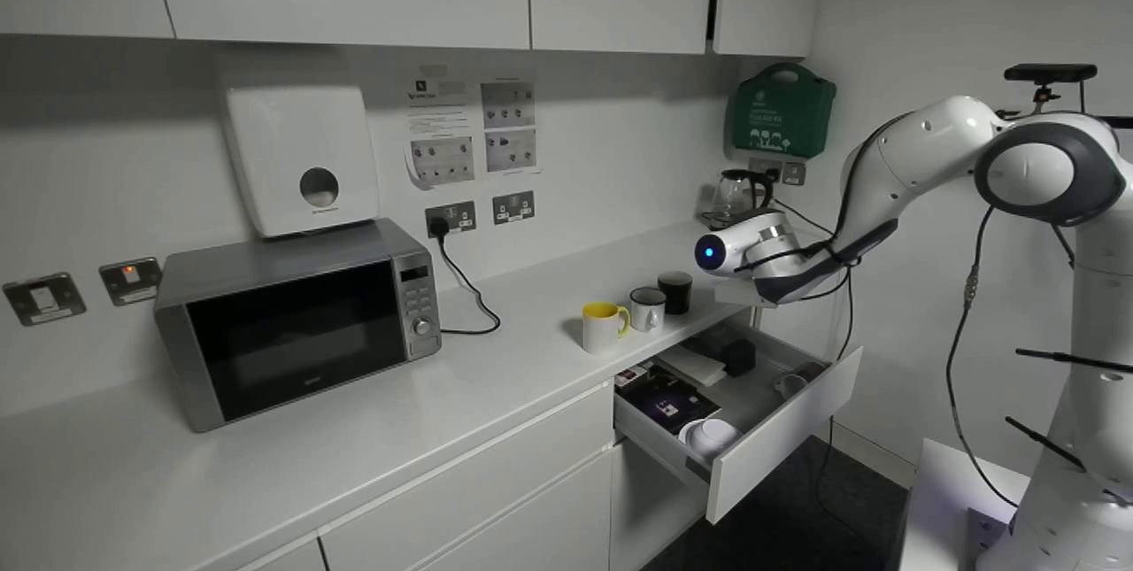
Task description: Take four mugs out of the open drawer
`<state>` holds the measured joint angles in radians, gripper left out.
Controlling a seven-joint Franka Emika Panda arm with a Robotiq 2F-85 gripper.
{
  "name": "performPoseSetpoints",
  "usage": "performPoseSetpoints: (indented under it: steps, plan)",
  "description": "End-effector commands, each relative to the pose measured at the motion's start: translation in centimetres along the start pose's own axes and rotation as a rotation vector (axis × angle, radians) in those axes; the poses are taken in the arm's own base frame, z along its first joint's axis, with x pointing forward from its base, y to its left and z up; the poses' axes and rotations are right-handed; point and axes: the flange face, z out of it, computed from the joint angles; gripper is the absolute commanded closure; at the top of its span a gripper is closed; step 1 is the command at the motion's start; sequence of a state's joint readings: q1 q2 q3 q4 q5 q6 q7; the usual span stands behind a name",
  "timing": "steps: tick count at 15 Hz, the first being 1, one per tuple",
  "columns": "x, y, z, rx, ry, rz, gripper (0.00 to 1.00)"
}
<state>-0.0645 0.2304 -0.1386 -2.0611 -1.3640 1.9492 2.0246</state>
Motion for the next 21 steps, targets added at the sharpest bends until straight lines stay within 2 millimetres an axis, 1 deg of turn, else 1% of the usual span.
performPoseSetpoints:
  steps: [1,3,4,5,7,11,12,14,15,21]
  plan:
    - [0.8,-0.1,-0.4,0.031,0.043,-0.008,0.95]
    - [0.7,0.0,-0.5,0.059,0.038,-0.02,0.95]
    - [0.8,-0.2,-0.2,0.074,0.034,-0.024,0.95]
    - [1.6,-0.7,1.5,0.085,0.031,-0.028,0.95]
    - [1.8,-0.9,2.5,0.109,0.019,-0.037,0.95]
    - [2.2,-0.8,5.3,0.107,-0.035,-0.048,0.95]
    - [1.8,-0.7,5.1,0.113,-0.057,-0.059,0.95]
    - [1.7,-0.7,5.5,0.131,-0.092,-0.078,0.95]
    - [0.6,-0.5,5.3,0.11,-0.077,-0.061,0.8]
    - [0.5,-0.5,5.4,0.119,-0.09,-0.072,0.8]
